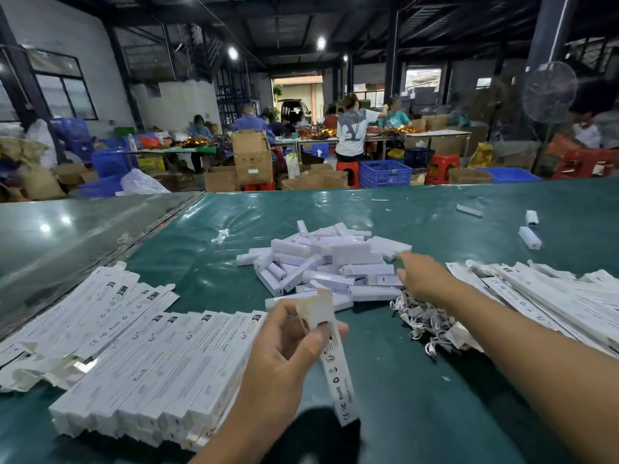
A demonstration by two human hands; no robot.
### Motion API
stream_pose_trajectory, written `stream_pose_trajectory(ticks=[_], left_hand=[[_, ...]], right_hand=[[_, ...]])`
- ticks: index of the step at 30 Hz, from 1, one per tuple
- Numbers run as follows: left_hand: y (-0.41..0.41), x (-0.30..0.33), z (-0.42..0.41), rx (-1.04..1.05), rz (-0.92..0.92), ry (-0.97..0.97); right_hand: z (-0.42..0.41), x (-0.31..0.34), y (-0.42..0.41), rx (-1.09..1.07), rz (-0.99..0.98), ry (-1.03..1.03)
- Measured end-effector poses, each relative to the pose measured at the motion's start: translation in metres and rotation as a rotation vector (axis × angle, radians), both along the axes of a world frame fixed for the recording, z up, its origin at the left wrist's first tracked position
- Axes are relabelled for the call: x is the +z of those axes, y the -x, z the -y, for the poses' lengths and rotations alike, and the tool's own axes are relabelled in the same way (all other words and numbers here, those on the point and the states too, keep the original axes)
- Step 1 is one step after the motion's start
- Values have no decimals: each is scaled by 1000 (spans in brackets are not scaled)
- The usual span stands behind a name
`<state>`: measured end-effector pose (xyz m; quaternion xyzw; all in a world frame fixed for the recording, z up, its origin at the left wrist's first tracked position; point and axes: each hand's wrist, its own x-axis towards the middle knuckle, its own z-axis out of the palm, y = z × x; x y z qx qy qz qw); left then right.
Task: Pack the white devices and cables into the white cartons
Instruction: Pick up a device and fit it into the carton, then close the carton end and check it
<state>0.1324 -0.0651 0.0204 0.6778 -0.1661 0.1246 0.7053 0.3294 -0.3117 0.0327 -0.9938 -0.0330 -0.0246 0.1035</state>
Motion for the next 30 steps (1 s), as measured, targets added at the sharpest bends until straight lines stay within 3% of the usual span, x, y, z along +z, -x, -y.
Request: stream_pose_trajectory(ticks=[4,10,13,16,19,21,25,30], left_hand=[[0,-10,5,-30,-2,-39],[0,-15,7,13,56,-101],[-1,-13,8,-15,23,-79],[0,-20,13,-15,-62,-179],[2,-25,18,-50,-30,-301],[3,-25,16,-22,13,-344],[0,-24,10,45,0,-359],[-1,-22,10,91,-11,-380]], right_hand=[[11,-17,-17,112,-31,39],[18,-4,1,138,205,-90],[12,9,41,102,328,-501],[-2,11,96,132,118,-1145],[-8,-1,134,216,-81,-1427],[-7,-7,145,247,-127,-1490],[-4,-18,147,179,-69,-1378],[-19,-24,150,135,-55,-1543]])
